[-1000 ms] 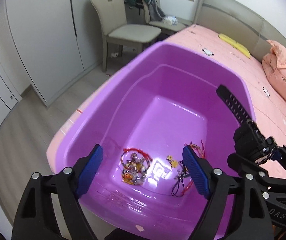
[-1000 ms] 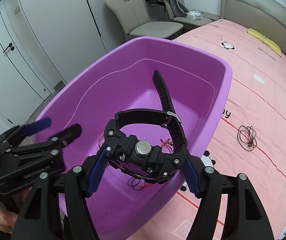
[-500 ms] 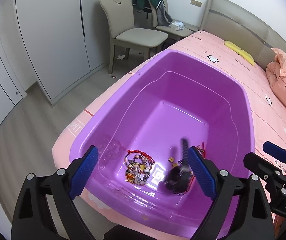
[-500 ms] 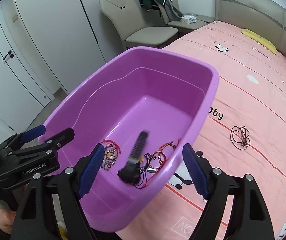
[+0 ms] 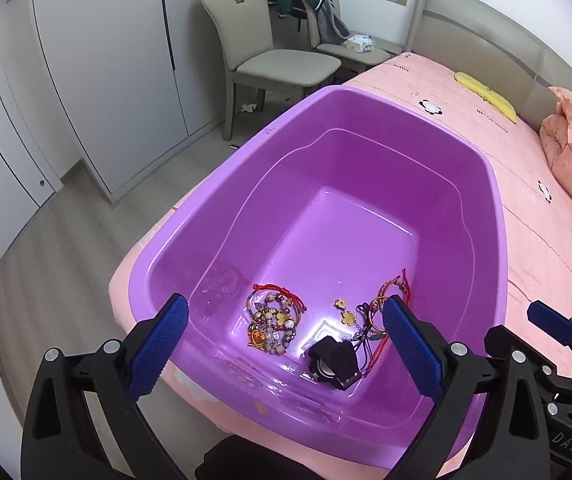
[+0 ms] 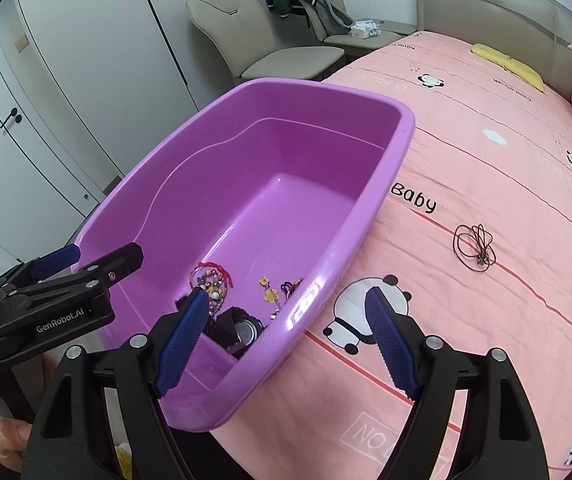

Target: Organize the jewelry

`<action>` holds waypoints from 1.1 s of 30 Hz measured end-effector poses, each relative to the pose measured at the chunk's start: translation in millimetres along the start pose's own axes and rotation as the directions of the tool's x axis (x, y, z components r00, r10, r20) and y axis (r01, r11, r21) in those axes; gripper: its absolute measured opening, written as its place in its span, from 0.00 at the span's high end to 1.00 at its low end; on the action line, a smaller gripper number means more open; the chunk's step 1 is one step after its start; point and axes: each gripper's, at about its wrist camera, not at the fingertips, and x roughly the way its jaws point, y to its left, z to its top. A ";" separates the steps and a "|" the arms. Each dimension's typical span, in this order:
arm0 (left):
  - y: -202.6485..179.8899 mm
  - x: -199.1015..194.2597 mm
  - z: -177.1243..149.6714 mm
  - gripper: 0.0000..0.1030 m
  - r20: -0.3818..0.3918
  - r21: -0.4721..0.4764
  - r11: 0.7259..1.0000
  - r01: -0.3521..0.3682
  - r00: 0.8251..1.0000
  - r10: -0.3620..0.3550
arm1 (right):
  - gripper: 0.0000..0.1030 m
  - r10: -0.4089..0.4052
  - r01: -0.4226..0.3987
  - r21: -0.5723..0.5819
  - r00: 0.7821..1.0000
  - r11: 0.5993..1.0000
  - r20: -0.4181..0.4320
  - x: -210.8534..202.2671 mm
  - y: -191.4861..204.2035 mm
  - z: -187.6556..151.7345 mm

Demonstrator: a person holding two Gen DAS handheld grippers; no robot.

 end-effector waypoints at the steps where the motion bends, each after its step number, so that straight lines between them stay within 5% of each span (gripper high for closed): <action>1: -1.6 -0.6 -0.7 0.07 0.000 0.000 1.000 -0.002 1.000 0.002 | 0.26 0.000 0.000 0.006 1.000 1.000 -0.001 -0.4 -2.0 -1.7; 33: -18.4 -25.6 -0.2 0.06 0.063 0.030 0.998 -0.063 0.996 0.061 | 0.26 -0.027 0.025 0.033 0.999 0.999 0.039 -26.2 -18.0 -13.3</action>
